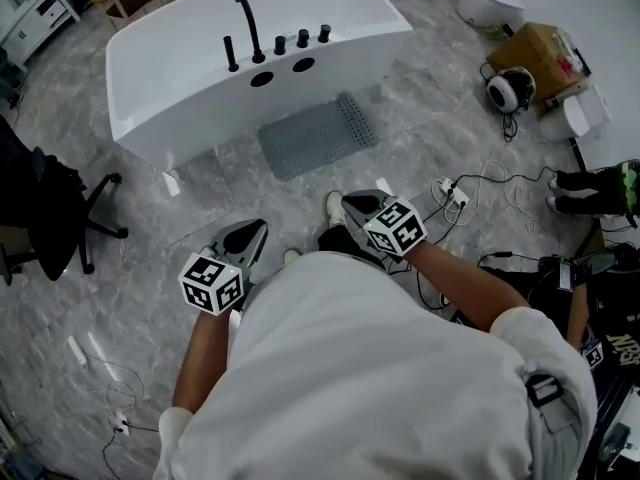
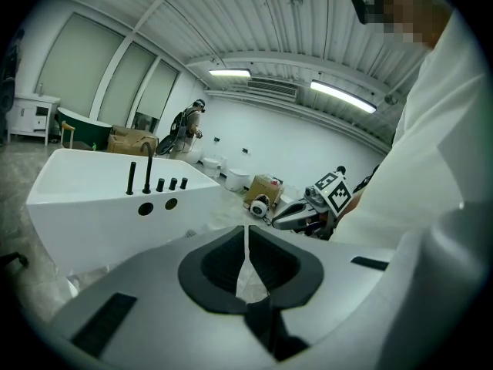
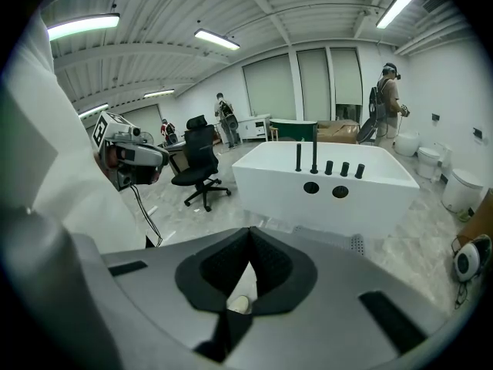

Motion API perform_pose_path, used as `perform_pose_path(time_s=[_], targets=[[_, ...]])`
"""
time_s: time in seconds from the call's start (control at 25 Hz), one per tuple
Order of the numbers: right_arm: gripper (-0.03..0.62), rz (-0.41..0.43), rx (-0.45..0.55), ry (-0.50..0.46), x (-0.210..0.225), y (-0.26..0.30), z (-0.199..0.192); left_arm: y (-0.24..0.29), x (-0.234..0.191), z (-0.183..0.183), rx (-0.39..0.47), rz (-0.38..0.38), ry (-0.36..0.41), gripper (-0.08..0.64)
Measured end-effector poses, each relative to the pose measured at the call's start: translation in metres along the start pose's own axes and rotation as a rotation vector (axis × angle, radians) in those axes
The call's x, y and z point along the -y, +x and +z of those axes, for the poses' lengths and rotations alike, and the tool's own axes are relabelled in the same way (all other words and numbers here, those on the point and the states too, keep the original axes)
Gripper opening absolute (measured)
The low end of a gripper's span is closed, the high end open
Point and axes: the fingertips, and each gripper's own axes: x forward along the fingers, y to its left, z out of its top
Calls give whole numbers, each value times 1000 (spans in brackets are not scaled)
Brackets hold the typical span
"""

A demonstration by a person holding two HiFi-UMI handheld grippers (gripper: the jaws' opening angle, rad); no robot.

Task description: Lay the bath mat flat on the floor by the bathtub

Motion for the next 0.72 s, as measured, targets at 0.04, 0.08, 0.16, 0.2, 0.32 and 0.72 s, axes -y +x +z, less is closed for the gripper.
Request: perform_pose_path(time_s=[0.04, 0.08, 0.16, 0.2, 0.32, 0.72], targets=[[8, 0, 1, 3, 0, 0, 0, 1, 0, 0, -4, -2, 1, 29], [8, 0, 2, 5, 1, 0, 0, 2, 0, 0, -8, -4, 3, 29], [8, 0, 2, 11, 1, 1, -1, 3, -1, 1, -15, -8, 5, 29], [8, -1, 1, 13, 1, 1, -1, 4, -1, 1, -18, -11, 6, 29], [8, -1, 1, 21, 2, 2, -3, 7, -1, 1, -29, -15, 11, 29], [8, -12, -7, 46, 15, -5, -13, 28, 5, 9, -37, -39, 18, 29]])
